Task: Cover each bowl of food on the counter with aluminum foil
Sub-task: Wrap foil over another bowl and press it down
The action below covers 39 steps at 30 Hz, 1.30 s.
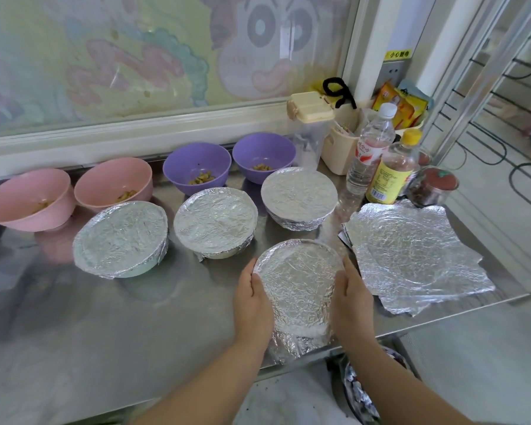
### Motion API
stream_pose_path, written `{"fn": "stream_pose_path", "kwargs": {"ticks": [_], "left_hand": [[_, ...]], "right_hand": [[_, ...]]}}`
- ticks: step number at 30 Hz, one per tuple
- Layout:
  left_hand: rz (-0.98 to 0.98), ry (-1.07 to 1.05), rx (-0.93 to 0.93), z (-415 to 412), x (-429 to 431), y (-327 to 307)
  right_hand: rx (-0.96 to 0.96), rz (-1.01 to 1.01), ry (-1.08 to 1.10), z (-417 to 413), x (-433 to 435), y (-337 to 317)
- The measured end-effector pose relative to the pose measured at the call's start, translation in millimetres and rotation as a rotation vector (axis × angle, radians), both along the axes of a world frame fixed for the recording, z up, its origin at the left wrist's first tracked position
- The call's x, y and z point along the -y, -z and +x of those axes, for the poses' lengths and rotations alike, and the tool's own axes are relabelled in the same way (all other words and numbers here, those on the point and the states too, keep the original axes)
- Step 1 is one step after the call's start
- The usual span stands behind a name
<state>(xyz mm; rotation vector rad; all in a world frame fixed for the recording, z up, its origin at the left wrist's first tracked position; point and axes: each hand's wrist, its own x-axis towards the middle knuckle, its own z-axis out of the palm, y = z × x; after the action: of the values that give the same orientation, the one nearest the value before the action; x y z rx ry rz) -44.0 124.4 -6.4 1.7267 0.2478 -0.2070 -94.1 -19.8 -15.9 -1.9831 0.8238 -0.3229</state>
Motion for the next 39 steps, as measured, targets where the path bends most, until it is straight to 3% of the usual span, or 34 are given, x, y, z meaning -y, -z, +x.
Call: {"fn": "stream_pose_path", "kwargs": {"ticks": [4,14,17,19,23,27,39], "left_hand": [[-0.030,-0.008,-0.015,-2,2,-3],[-0.026,0.051,-0.024,2,-1,-6],[0.136,0.181,0.079,11,-10,-8],[0.342,0.242,0.303,13,-14,-8],[0.824,0.620,0.783,3,-11,-4],[1.033,0.869,0.799,-6,-10,7],[1.051,0.901,0.821,-9,-6,8]], "right_hand": [[0.049,0.255,0.106,1,5,7],[0.032,0.459,0.152,-1,7,-5],[0.023,0.057,-0.017,6,27,-22],[0.071,-0.207,-0.248,23,37,-30],[-0.097,-0.450,-0.647,61,40,-23],[-0.263,-0.512,-0.717,67,36,-15],[-0.329,-0.643,-0.671,60,27,-20]]}}
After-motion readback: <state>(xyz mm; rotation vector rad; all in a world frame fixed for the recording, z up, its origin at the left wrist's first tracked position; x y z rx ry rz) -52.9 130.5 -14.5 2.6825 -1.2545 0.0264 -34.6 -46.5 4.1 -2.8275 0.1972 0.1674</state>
